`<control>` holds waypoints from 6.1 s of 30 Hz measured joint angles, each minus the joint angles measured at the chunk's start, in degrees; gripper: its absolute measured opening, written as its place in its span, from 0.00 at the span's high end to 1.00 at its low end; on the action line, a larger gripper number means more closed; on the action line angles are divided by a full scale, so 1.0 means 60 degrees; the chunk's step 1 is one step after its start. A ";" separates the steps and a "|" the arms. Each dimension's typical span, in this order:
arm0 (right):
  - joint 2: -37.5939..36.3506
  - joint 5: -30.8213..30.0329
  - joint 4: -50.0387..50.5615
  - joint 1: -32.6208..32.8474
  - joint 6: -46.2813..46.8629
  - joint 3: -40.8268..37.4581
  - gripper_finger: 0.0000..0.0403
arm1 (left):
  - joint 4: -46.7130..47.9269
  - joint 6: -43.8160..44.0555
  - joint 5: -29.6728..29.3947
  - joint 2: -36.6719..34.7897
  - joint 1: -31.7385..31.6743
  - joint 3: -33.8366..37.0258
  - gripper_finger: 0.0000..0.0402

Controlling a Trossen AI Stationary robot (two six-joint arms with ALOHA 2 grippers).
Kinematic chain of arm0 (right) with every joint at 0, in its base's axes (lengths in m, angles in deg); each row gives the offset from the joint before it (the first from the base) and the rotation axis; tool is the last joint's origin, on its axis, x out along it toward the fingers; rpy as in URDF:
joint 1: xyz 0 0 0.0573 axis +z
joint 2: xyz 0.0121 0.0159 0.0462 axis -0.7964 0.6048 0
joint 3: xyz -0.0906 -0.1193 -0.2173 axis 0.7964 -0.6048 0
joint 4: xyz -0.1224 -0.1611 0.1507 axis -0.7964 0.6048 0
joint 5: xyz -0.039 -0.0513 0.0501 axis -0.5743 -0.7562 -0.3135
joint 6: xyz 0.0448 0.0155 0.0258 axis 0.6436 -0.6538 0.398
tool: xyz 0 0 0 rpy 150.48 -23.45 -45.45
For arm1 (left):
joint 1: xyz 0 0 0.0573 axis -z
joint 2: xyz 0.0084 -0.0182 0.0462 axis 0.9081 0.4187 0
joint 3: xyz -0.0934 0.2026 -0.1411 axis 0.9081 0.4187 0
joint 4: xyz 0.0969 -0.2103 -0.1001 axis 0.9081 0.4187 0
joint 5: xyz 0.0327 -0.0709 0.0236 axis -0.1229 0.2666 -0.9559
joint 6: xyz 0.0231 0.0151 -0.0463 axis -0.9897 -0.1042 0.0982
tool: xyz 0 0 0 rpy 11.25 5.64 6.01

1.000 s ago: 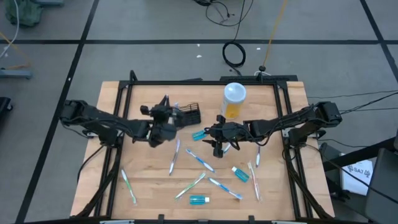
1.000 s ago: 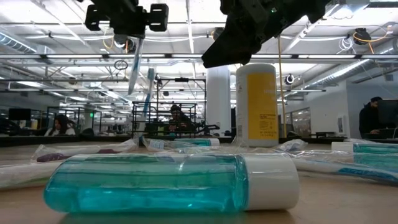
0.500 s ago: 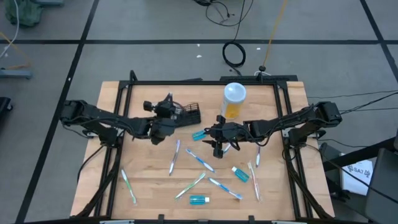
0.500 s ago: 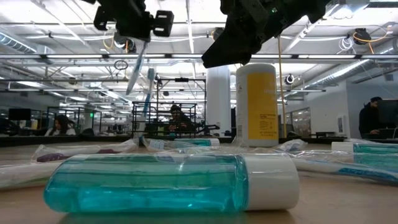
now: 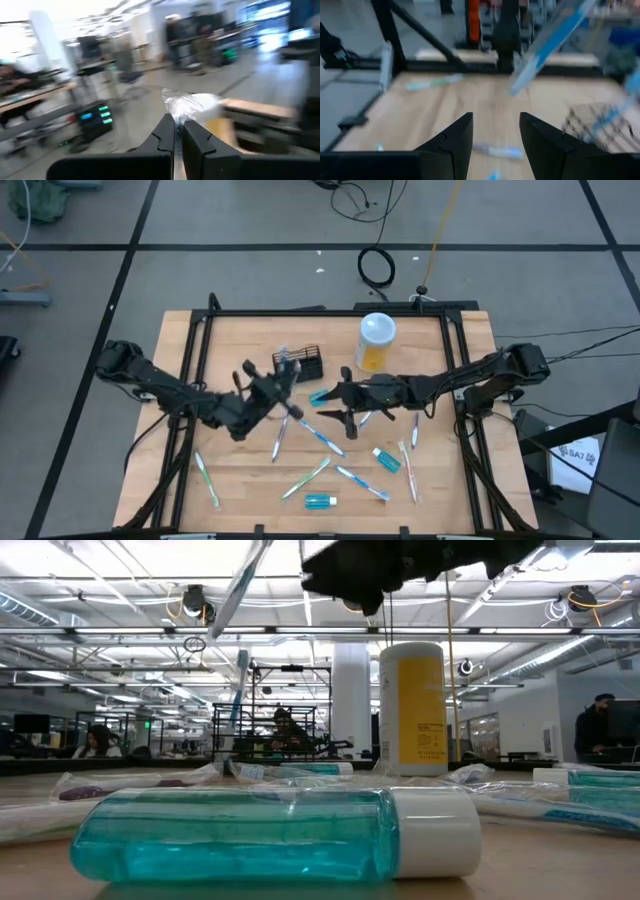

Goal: Pick & Place toothbrushing station
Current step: Put the blue toothbrush into the black mesh organizer

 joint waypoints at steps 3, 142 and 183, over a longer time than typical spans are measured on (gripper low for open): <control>0.0000 0.0000 -0.1519 0.0022 -0.0125 -0.0569 0.61 | 0.0007 0.0508 0.0960 0.0000 0.0356 0.0000 0.98; -0.1271 0.0459 0.0521 -0.0375 0.0833 -0.1117 0.64 | 0.1938 0.0963 0.4545 -0.3889 -0.0968 0.2752 0.98; -0.1268 0.0459 0.0455 -0.0397 0.0043 -0.1117 0.64 | -0.5552 0.2814 0.7500 0.0321 -0.5071 0.6910 0.89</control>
